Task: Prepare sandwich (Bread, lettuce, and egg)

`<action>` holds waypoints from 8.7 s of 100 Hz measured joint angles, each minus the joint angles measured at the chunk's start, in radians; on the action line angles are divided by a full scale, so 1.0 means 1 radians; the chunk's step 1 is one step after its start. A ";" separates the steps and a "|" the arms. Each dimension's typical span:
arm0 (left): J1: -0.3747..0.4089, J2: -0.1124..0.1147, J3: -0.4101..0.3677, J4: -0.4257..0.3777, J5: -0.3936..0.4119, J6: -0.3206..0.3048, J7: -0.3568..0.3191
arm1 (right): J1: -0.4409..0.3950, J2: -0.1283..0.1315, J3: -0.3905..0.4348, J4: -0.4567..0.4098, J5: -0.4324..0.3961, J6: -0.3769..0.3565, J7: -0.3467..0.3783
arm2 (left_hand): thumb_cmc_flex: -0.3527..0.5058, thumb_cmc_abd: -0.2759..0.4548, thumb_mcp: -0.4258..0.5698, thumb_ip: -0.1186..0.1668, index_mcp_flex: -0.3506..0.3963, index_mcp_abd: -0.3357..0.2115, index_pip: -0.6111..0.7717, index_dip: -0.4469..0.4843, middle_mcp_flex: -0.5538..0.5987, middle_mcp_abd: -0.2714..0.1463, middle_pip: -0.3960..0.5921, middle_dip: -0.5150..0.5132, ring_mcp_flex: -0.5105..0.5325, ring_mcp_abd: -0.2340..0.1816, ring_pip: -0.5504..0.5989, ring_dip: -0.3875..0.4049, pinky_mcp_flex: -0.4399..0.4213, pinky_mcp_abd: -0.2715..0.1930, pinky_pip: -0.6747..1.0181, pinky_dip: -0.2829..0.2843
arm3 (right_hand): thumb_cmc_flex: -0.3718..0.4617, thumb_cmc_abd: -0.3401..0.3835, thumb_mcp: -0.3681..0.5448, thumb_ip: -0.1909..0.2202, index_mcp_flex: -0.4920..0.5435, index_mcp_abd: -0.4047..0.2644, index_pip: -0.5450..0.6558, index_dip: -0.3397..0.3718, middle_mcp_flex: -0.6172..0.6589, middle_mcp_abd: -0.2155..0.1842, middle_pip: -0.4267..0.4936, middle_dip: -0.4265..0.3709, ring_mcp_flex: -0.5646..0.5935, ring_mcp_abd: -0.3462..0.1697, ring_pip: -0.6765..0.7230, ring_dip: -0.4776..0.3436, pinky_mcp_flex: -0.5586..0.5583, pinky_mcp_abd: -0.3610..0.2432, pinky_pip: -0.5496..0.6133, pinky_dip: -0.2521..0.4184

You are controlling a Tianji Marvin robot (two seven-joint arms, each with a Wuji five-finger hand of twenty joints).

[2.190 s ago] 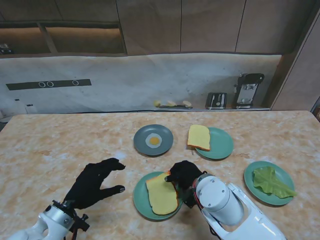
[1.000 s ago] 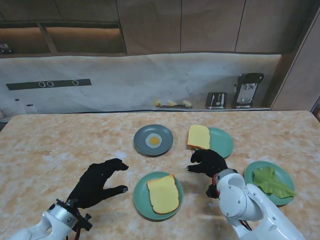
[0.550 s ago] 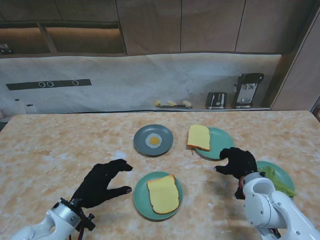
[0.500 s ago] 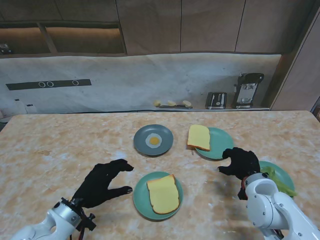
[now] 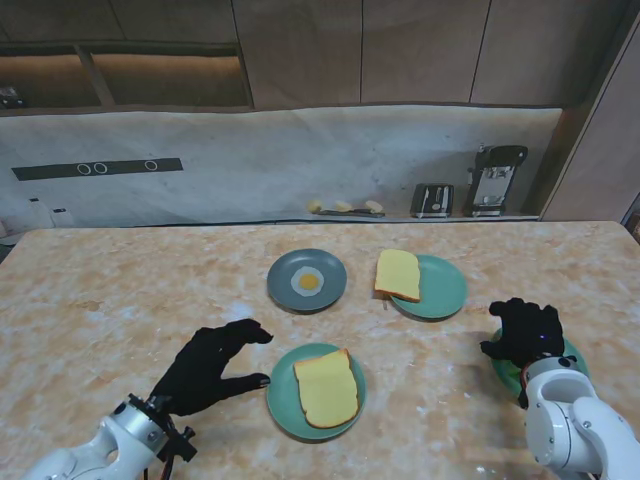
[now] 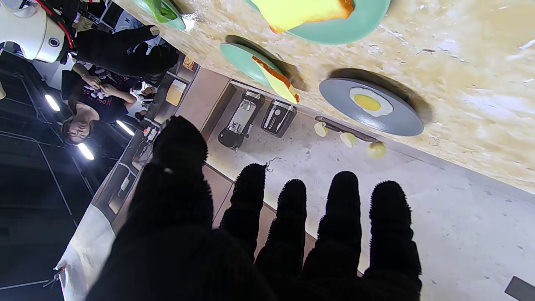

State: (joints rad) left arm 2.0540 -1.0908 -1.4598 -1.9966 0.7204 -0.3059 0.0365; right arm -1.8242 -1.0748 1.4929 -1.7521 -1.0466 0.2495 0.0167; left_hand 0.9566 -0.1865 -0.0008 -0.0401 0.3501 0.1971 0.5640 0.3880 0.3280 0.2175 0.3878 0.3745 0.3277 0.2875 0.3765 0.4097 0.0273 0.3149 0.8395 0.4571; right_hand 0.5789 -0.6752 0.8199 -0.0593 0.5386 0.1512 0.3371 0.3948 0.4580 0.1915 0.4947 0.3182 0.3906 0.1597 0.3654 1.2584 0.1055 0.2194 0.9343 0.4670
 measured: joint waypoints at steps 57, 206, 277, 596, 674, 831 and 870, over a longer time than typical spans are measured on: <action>-0.015 0.002 0.020 0.004 0.001 0.012 -0.010 | -0.001 0.005 0.026 0.088 -0.023 0.144 0.024 | 0.000 0.000 0.000 0.000 0.000 0.000 0.000 0.000 0.000 0.000 0.000 0.000 0.000 0.000 0.000 0.000 0.000 0.000 0.000 0.000 | 0.000 -0.001 -0.058 0.000 -0.133 -0.032 -0.036 -0.100 -0.074 -0.005 -0.094 -0.070 -0.025 0.027 -0.163 -0.134 -0.039 -0.024 -0.099 -0.088; -0.026 0.004 0.028 0.007 -0.004 0.022 -0.019 | 0.084 0.000 -0.091 0.202 0.112 0.310 -0.059 | 0.000 0.000 0.000 0.000 0.013 -0.001 0.000 -0.001 0.000 0.000 0.000 0.000 0.000 0.000 0.000 0.000 0.000 0.000 0.000 0.000 | -0.009 -0.018 0.109 0.001 -0.031 -0.049 0.146 0.017 -0.036 -0.007 0.114 0.028 0.088 -0.073 0.242 0.152 0.247 0.010 0.193 0.044; -0.028 0.003 0.026 0.007 -0.011 0.028 -0.013 | 0.101 -0.027 -0.078 0.261 0.154 0.244 -0.178 | 0.000 0.000 0.000 0.000 0.013 -0.001 0.000 -0.001 0.000 0.000 0.000 0.000 0.000 0.000 0.000 0.000 0.000 0.000 0.000 0.000 | 0.122 0.011 0.230 -0.033 0.079 -0.046 0.349 0.095 0.101 -0.012 0.316 0.209 0.200 -0.155 0.765 0.264 0.490 -0.112 0.405 0.147; 0.039 0.002 0.016 -0.055 -0.018 -0.040 -0.002 | 0.532 -0.050 -0.754 0.387 0.593 -0.538 0.014 | 0.000 0.001 0.000 0.000 0.013 -0.001 -0.002 -0.001 0.001 0.000 -0.002 0.000 0.000 0.000 0.000 0.000 0.000 0.001 0.000 0.000 | 0.119 -0.153 0.140 -0.018 0.215 -0.135 0.305 0.054 0.218 -0.077 0.177 0.197 0.240 -0.149 0.414 0.265 0.383 -0.104 0.341 0.240; 0.039 0.002 0.006 -0.052 -0.026 -0.042 -0.009 | 0.506 0.014 -0.711 0.330 0.579 -0.572 0.190 | 0.000 0.001 0.000 0.000 0.014 -0.001 -0.002 -0.001 0.001 0.000 -0.002 0.000 0.000 0.000 0.000 0.000 0.000 0.007 0.000 0.000 | 0.006 -0.060 -0.106 0.001 -0.036 -0.186 -0.010 -0.027 -0.049 -0.100 -0.132 -0.017 -0.187 -0.145 0.068 0.041 -0.089 -0.089 -0.125 0.194; -0.381 0.042 0.157 0.161 0.073 0.148 -0.224 | -0.064 -0.023 -0.164 -0.080 0.426 -0.427 -0.093 | 0.000 0.001 0.000 0.000 0.014 -0.002 -0.051 -0.001 0.015 -0.001 -0.017 0.000 0.002 0.000 0.000 0.000 0.006 0.009 0.000 0.000 | -0.122 0.016 -0.040 0.012 0.018 -0.095 0.035 -0.078 0.049 -0.025 -0.107 -0.070 -0.012 -0.011 -0.007 -0.022 0.036 0.012 -0.115 -0.069; -0.697 0.050 0.389 0.362 0.054 0.245 -0.265 | -0.096 -0.029 -0.153 -0.096 0.414 -0.425 -0.129 | 0.000 0.000 0.000 0.000 0.014 -0.011 -0.051 -0.007 0.025 -0.002 -0.018 0.000 0.024 0.000 0.009 0.000 0.021 0.007 0.000 0.000 | -0.122 0.016 -0.040 0.012 0.018 -0.094 0.035 -0.081 0.049 -0.025 -0.107 -0.070 -0.010 -0.011 -0.007 -0.022 0.026 0.013 -0.104 -0.091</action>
State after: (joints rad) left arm 1.3568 -1.0411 -1.0703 -1.6346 0.7741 -0.0606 -0.2282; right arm -1.9203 -1.1036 1.3397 -1.8479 -0.6327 -0.1753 -0.1128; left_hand 0.9563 -0.1863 -0.0008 -0.0401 0.3641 0.1857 0.5130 0.3809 0.3532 0.2156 0.3699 0.3745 0.3516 0.2877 0.3855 0.4097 0.0480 0.3217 0.8395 0.4571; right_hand 0.4567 -0.6588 0.7801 -0.0474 0.5568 0.0575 0.3718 0.3143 0.5069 0.1662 0.3878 0.2484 0.3809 0.1482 0.3583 1.2365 0.1311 0.2320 0.8307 0.3762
